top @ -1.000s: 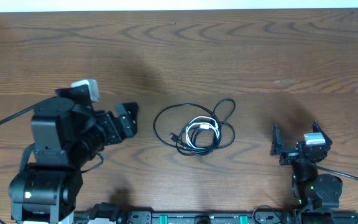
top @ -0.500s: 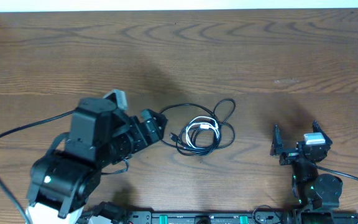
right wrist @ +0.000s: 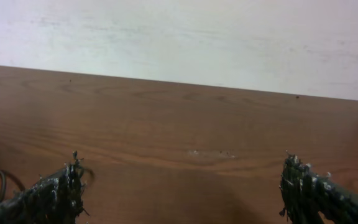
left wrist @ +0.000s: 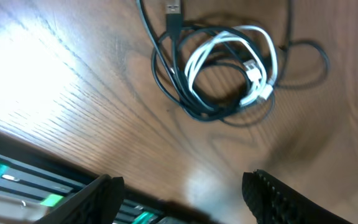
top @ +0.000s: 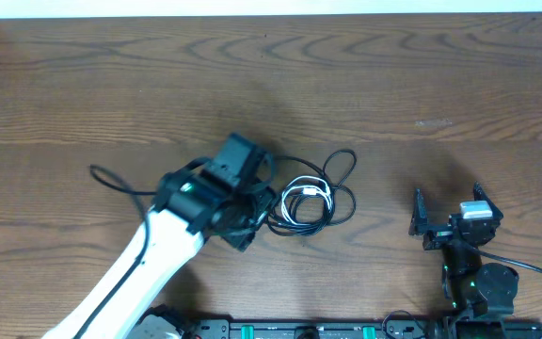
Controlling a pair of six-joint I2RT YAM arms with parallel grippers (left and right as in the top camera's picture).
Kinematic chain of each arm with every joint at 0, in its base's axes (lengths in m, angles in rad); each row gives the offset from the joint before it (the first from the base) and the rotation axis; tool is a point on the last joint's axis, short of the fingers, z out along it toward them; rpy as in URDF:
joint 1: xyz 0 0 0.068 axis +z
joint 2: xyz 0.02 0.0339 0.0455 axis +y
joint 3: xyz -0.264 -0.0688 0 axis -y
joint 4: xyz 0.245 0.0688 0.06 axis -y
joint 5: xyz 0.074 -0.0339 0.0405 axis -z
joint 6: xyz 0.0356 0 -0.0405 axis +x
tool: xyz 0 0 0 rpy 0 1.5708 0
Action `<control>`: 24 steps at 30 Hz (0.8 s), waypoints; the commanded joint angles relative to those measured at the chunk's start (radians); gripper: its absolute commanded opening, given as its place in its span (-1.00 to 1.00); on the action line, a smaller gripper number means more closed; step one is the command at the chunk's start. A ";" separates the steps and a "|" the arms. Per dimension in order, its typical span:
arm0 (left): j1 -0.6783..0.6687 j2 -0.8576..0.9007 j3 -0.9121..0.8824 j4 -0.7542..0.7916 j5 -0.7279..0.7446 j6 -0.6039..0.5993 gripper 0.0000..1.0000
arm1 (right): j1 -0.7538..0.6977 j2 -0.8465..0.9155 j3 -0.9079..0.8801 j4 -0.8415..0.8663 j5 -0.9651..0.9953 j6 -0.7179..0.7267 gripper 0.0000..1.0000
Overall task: Untangle cables
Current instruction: 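Move the left gripper over the tangled black and white cables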
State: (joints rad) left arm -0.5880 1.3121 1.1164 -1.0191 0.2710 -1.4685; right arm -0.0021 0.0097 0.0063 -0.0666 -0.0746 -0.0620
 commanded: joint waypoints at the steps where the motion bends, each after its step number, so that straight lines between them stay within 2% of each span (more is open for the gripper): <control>1: -0.021 0.074 -0.002 0.021 -0.029 -0.127 0.36 | 0.015 -0.001 -0.001 -0.005 -0.006 0.009 0.98; 4: -0.031 0.142 -0.002 0.039 -0.041 -0.136 0.36 | 0.015 -0.001 -0.001 -0.005 -0.006 0.009 0.98; 10: -0.032 0.252 -0.027 0.045 -0.043 -0.258 0.35 | 0.015 -0.001 -0.001 -0.005 -0.006 0.009 0.98; 16: -0.035 0.269 -0.114 0.251 -0.009 -0.291 0.28 | 0.015 -0.001 -0.001 -0.005 -0.006 0.009 0.98; 20: -0.052 0.269 -0.190 0.310 -0.009 -0.393 0.24 | 0.015 -0.001 -0.001 -0.005 -0.006 0.009 0.98; 24: -0.064 0.269 -0.251 0.352 -0.002 -0.435 0.15 | 0.015 -0.001 -0.001 -0.005 -0.006 0.009 0.98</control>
State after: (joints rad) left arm -0.6437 1.5768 0.8967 -0.6807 0.2642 -1.8359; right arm -0.0021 0.0093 0.0063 -0.0669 -0.0750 -0.0620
